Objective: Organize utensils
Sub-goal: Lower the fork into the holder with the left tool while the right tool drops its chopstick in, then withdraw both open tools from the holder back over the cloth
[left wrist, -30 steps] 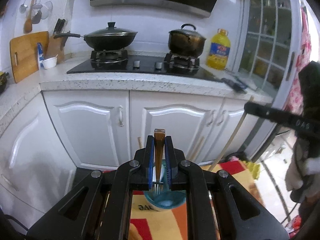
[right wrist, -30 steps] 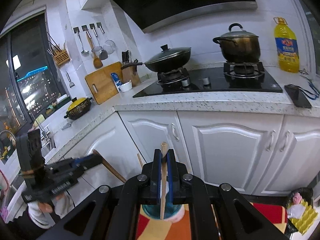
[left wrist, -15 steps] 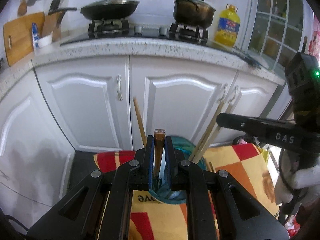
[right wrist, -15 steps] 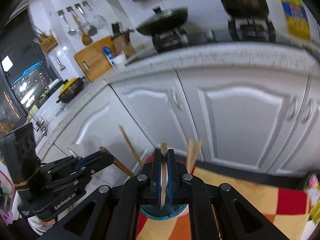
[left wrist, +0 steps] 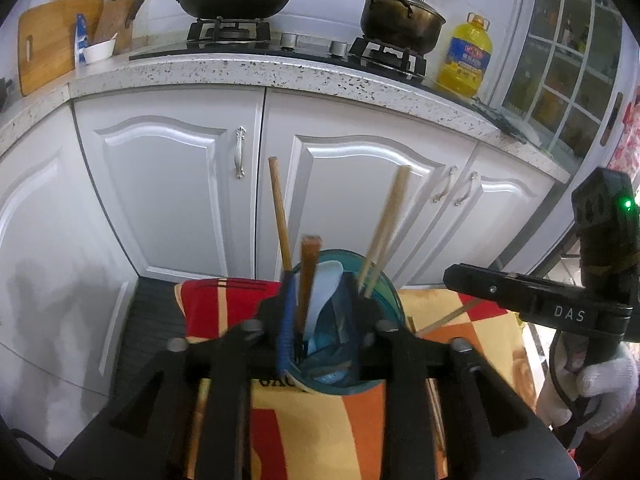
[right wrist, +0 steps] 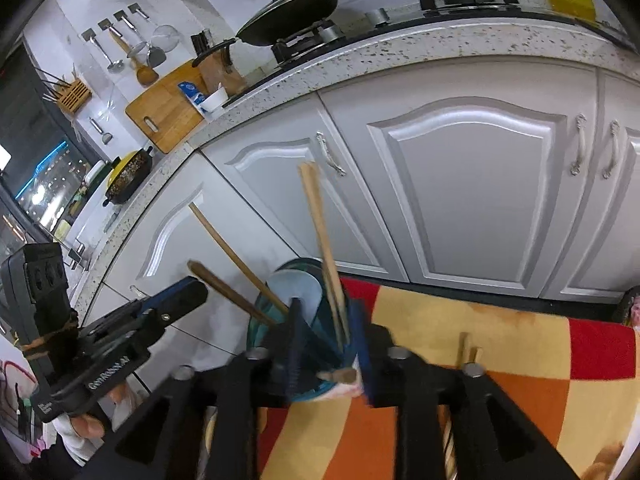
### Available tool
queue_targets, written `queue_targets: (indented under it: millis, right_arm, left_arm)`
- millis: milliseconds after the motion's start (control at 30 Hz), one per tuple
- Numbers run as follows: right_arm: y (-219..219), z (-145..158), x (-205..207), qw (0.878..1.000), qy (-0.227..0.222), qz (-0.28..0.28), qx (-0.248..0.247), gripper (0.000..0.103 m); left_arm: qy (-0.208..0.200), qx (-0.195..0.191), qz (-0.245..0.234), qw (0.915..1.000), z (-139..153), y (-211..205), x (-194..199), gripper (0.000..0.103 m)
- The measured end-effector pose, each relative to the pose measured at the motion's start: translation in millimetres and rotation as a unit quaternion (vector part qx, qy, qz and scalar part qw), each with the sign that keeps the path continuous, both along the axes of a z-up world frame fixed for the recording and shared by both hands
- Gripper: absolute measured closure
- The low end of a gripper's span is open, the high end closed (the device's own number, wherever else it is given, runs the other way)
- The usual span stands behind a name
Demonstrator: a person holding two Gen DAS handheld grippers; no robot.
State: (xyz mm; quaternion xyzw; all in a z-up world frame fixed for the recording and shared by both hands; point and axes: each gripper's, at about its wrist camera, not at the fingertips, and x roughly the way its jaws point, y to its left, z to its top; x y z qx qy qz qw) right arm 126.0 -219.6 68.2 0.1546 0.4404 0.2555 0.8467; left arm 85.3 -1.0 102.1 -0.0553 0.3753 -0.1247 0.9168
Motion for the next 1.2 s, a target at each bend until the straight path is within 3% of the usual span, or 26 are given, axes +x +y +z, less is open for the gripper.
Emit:
queue_targets:
  millis: [533,700,1033,1200]
  right_arm:
    - [-38,14,-66,0.999,-0.022,-0.030,-0.010,0.071]
    - [-43,12,-87,0.998,-0.027,-0.038,-0.033,0.070]
    - [-68,-6,-119,0.995,-0.020,-0.074,-0.070,0.068]
    - [-83,-23,-132,0.993,-0.002,-0.091,-0.078,0.067]
  left_arm:
    - [-0.011,0.027,0.014,0.9995,0,-20,-51,0.067]
    - [-0.011,0.033,0.010,0.9993,-7,-34,-68,0.065]
    - [-0.017,0.055,-0.005,0.9983,-23,-72,-89,0.065]
    - [-0.001,0.056,-0.015,0.9983,-38,-86,-91,0.065]
